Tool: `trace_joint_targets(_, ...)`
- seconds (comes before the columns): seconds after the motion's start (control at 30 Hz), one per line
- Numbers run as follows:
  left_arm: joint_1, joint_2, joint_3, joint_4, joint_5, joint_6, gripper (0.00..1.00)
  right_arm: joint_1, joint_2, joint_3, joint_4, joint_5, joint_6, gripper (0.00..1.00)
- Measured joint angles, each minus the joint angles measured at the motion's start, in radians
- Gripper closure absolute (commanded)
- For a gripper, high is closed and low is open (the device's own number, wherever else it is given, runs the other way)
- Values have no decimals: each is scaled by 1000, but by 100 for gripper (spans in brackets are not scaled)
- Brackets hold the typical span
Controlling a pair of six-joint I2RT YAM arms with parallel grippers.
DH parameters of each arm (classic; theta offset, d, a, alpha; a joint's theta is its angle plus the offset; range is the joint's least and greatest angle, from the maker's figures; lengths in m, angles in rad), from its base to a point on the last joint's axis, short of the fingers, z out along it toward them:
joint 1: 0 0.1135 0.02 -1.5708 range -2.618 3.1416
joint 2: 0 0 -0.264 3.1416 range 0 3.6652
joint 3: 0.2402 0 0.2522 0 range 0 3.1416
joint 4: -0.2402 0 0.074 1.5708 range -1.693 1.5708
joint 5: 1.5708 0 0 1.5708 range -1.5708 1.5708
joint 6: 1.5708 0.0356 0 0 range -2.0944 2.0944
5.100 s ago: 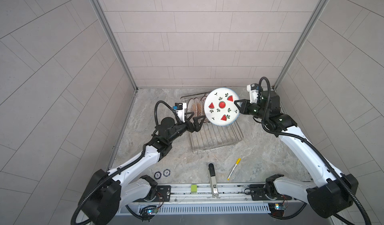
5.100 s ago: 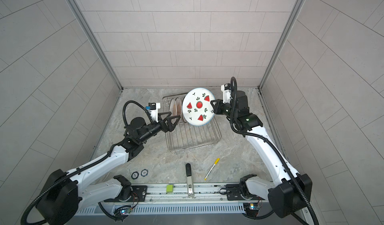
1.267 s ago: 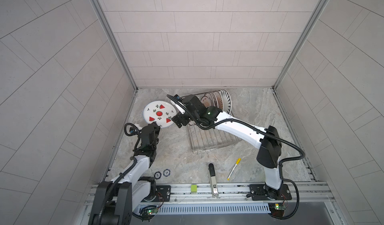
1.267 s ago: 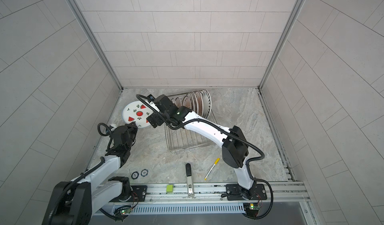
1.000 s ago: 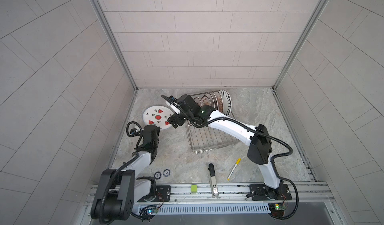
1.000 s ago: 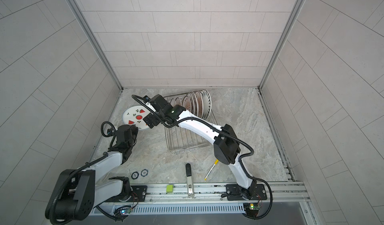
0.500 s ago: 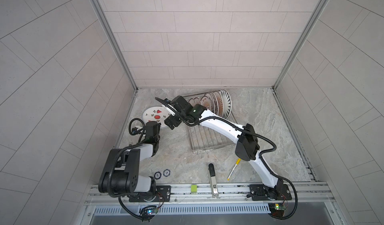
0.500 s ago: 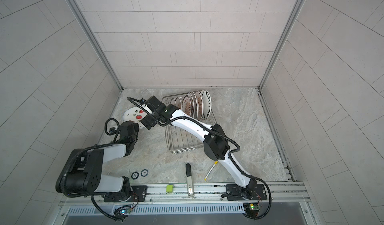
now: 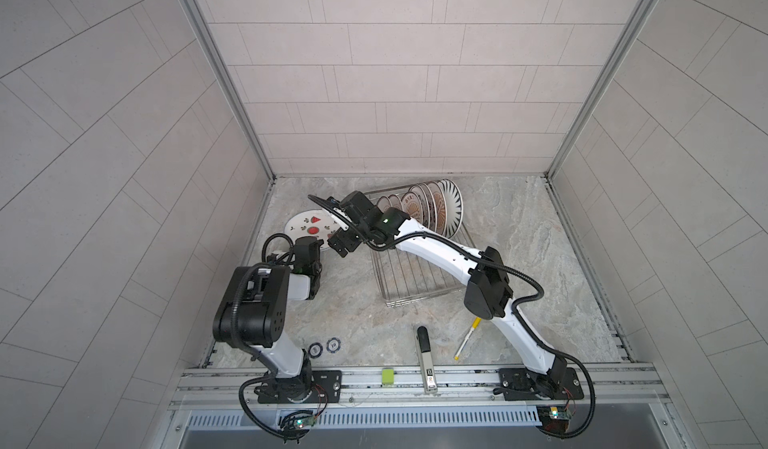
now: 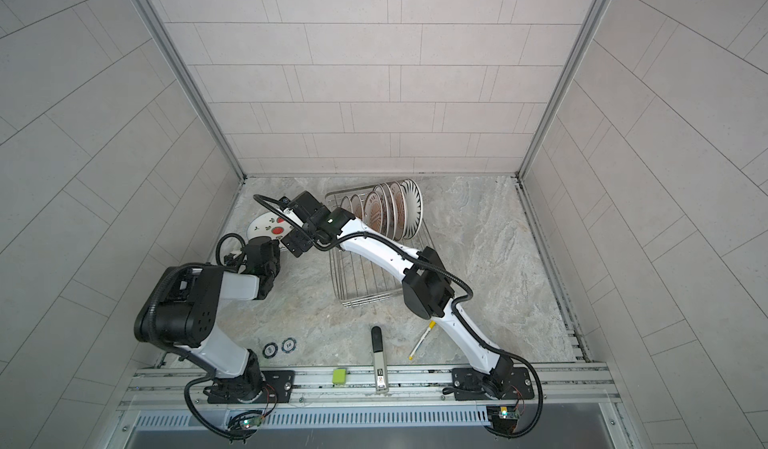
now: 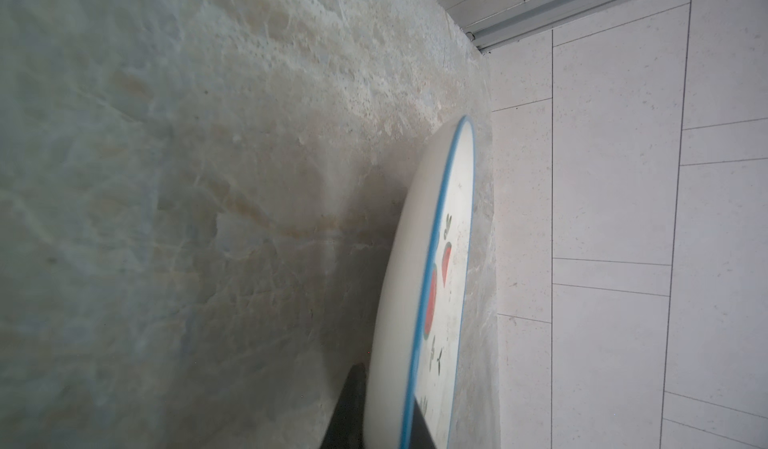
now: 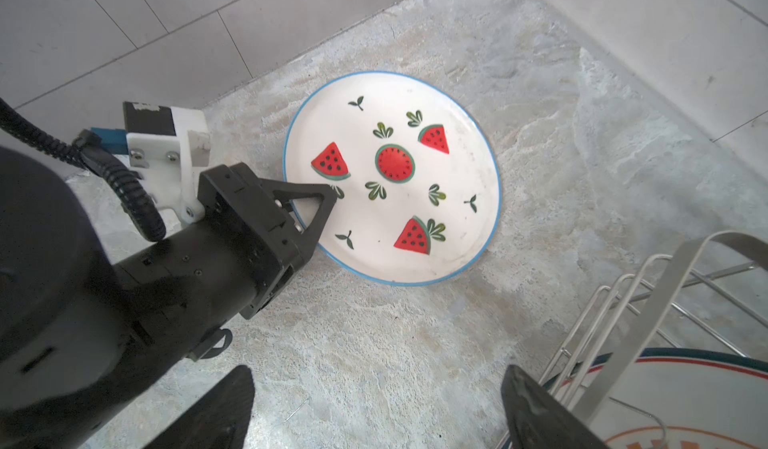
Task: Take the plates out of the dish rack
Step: 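Lower the watermelon plate onto the table with the left gripper and release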
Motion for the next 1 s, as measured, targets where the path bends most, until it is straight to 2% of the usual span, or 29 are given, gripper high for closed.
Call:
trace_joint_targets(0.43,19,237,157,133,45,-80,98,-15,31,21,24,-5,-4,5)
trace_joint_targets(0.6,21,251,165,142,51,-93,82,-19,47,28,28,-8,-4,5)
trace_joint_targets(0.73,26,256,167,122,50,-93,79,-24,50,28,30,-8,-3,5)
trace_joint_targets(0.8,30,257,167,119,48,-95,69,-25,51,28,31,-8,-3,6)
trace_joint_targets(0.9,35,257,172,128,47,-93,66,-26,53,28,30,-7,-3,6)
trace_joint_targets(0.97,37,257,173,134,45,-91,56,-26,53,28,31,-7,-2,6)
trace_joint_targets(1.0,37,256,175,140,43,-89,54,-26,53,28,31,-7,0,6)
